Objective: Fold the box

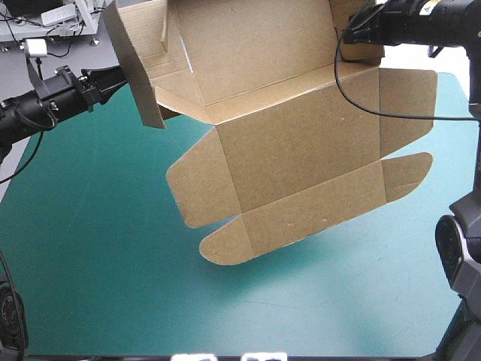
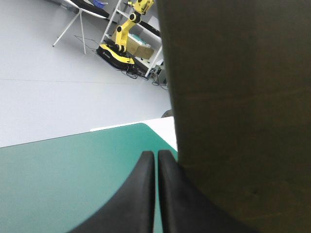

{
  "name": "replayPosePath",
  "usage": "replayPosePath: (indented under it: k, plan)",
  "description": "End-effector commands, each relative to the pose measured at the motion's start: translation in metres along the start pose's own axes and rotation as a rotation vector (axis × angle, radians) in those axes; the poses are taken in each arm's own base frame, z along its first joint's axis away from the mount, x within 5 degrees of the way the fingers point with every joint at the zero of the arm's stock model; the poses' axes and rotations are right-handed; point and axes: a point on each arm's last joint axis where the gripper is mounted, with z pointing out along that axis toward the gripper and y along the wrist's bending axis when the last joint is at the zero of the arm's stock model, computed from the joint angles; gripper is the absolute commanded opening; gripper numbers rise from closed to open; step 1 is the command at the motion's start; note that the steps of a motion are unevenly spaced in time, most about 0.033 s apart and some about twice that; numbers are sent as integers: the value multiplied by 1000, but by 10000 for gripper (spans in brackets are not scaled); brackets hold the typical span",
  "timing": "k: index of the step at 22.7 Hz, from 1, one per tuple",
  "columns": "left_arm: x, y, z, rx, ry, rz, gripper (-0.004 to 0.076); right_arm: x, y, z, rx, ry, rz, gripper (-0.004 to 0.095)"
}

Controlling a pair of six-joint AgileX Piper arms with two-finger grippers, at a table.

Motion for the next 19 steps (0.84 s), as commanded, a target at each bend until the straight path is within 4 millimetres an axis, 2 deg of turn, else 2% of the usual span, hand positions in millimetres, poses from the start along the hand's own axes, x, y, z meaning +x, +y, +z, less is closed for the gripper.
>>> replayPosePath:
  k: [1, 8, 12, 19]
  plan:
    - [-12, -31, 0, 112, -56, 29, 14, -11, 12, -25, -22, -60, 0, -23]
    - [-4, -45, 15, 187, -2, 37, 14, -7, 7, -15, -24, -41, 10, -23]
    - [-10, -60, 16, 222, 24, 105, 39, -3, 2, -4, -26, -20, 20, -21]
    - [-15, -66, 15, 214, 38, 137, 244, 3, -5, 12, -28, 6, 36, -21]
